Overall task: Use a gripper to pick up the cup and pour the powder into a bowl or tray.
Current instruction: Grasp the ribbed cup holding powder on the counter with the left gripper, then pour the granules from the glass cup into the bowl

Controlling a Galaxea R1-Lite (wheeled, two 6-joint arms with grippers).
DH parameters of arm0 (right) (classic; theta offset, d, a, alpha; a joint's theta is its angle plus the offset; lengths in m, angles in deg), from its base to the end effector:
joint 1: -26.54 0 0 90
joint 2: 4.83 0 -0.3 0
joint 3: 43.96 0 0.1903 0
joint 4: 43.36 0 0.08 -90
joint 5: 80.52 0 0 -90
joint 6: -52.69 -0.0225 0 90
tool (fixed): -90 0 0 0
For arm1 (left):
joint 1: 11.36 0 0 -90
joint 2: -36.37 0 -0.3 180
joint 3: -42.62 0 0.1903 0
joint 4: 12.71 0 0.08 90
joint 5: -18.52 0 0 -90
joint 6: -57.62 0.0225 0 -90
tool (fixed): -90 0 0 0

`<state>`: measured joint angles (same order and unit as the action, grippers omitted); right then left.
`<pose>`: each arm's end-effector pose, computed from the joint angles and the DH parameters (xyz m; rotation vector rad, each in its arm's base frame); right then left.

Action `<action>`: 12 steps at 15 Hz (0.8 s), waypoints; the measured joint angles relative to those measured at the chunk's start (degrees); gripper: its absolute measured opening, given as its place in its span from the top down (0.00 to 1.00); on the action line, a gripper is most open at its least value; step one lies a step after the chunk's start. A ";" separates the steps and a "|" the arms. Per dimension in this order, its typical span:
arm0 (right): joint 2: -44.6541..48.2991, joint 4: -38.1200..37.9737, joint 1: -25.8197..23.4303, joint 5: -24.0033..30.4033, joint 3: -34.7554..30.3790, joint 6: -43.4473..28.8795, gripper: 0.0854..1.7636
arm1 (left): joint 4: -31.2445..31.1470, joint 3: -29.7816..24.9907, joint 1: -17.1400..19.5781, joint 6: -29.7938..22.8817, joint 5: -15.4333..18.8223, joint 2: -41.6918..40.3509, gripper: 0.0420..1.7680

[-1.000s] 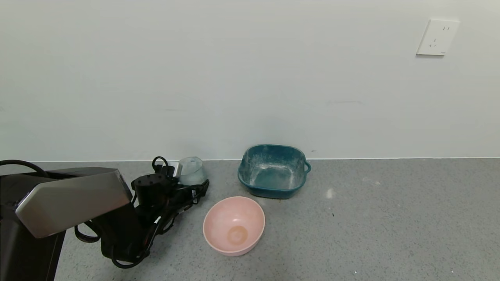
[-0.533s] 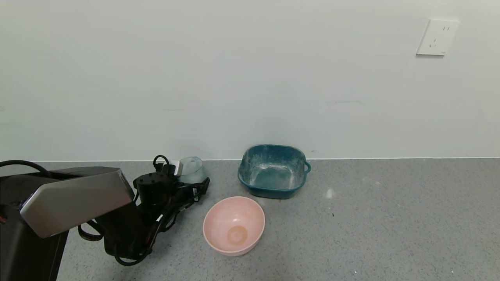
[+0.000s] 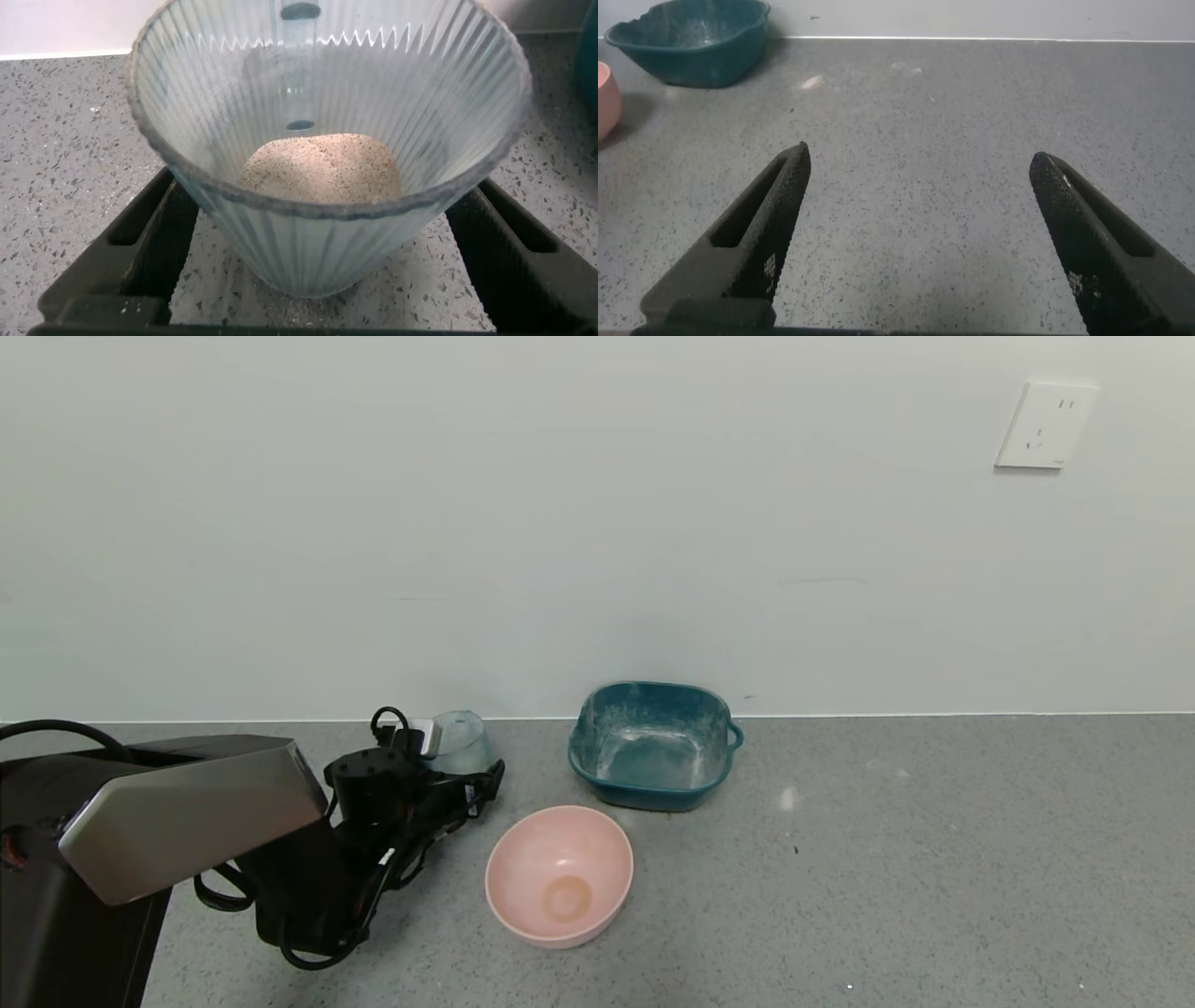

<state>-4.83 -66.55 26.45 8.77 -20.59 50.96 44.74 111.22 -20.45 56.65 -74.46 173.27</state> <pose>-0.0228 -0.0002 0.0758 0.0302 -0.0034 -0.0139 0.3853 -0.0605 0.0089 0.0031 0.1893 -0.1047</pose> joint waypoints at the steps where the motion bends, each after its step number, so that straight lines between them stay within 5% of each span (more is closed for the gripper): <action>1: 0.00 0.00 0.00 0.02 0.00 0.05 0.03 | 0.00 0.06 0.00 -0.02 -0.05 0.00 0.08; 4: 0.00 0.00 0.00 0.02 0.00 0.00 0.03 | -0.06 0.26 -0.05 0.00 -0.11 0.01 0.26; 12: 0.00 0.00 0.00 0.00 0.00 0.05 0.03 | -0.30 0.24 -0.05 -0.07 -0.24 -0.10 0.28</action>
<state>-4.83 -66.55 26.45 8.77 -20.59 51.01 44.43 111.46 -20.50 56.58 -74.70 173.17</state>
